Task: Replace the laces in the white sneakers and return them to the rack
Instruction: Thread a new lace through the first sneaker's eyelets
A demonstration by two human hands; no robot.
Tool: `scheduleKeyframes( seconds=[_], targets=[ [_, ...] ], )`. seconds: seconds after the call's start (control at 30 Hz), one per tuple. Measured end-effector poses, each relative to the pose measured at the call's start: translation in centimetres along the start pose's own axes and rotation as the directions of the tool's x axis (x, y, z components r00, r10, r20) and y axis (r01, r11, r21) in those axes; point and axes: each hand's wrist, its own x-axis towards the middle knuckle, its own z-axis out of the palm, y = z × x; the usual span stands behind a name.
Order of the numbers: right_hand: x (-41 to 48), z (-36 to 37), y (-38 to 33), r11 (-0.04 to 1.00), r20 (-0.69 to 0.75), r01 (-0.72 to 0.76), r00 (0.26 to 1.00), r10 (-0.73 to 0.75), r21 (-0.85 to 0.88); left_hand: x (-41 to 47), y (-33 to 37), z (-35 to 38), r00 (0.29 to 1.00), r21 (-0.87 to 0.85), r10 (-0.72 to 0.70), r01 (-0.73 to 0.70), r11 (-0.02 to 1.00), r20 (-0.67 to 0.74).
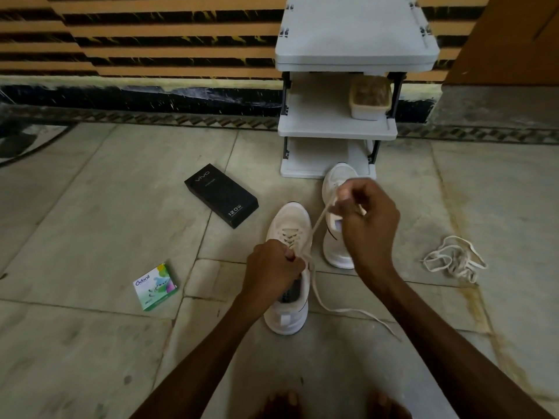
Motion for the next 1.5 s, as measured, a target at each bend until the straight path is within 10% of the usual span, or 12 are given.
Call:
scheduleKeyframes(
  seconds=[0.1,0.17,0.27,0.4,0.6,0.83,1.0,1.17,1.23,1.33,1.4,1.5],
  targets=[
    [1.0,0.0,-2.6,0.691,0.131,-0.447,0.878,0.461,0.568,0.2,-0.5,-0.5,0.992,0.064,0.075,-0.082,0.995,0.104],
    [0.5,0.0,-1.9,0.790,0.277,-0.529,0.845,0.457,0.311,0.5,-0.8,-1.2,0.988,0.081,0.106,-0.115,0.990,0.113],
    [-1.7,0.7,2.1,0.870,0.549,0.002,0.776,0.309,-0.492,1.4,-1.3,-2.7,0.964,0.029,0.242,-0.240,0.970,-0.113],
    [-3.9,1.0,5.0,0.722,0.623,0.247,0.718,0.311,-0.646,1.4,-1.4,-3.8,0.888,-0.065,0.363,-0.396,0.916,-0.282],
    [-3.1,1.1,5.5,0.812,0.672,0.236,0.702,0.236,-0.533,1.9,-4.2,-0.7,0.973,-0.125,0.204,-0.191,0.974,0.107],
    [-1.7,0.3,1.9,0.903,0.661,-0.353,0.620,0.422,-0.245,1.9,-4.5,-0.7,0.977,-0.100,0.209,-0.204,0.974,0.047],
    [0.5,0.1,-5.0,0.773,0.760,-0.552,0.633,0.144,0.313,1.8,-4.3,-0.7,0.975,-0.042,0.219,-0.218,0.975,0.037],
    [-0.1,-0.2,-4.7,0.751,0.847,-0.624,0.503,0.173,0.217,1.7,-4.6,-1.2,0.978,-0.089,0.207,-0.203,0.975,0.030],
    [-0.1,-0.6,-3.8,0.848,0.834,-0.517,0.410,0.369,-0.121,1.5,-4.6,-1.0,0.979,-0.080,0.205,-0.203,0.976,0.016],
    [-0.5,-1.1,-1.1,0.795,0.797,0.175,0.323,0.510,-0.580,1.4,-4.7,-0.5,0.979,-0.083,0.205,-0.206,0.975,-0.026],
    [-1.5,-1.2,0.4,0.625,0.771,0.488,0.178,0.612,-0.609,1.2,-4.7,-0.4,0.975,-0.065,0.217,-0.219,0.974,-0.039],
    [-2.4,-1.4,1.6,0.505,0.665,0.568,0.101,0.740,-0.649,1.3,-4.7,-0.1,0.971,0.001,0.232,-0.232,0.973,-0.064]
  ],
)
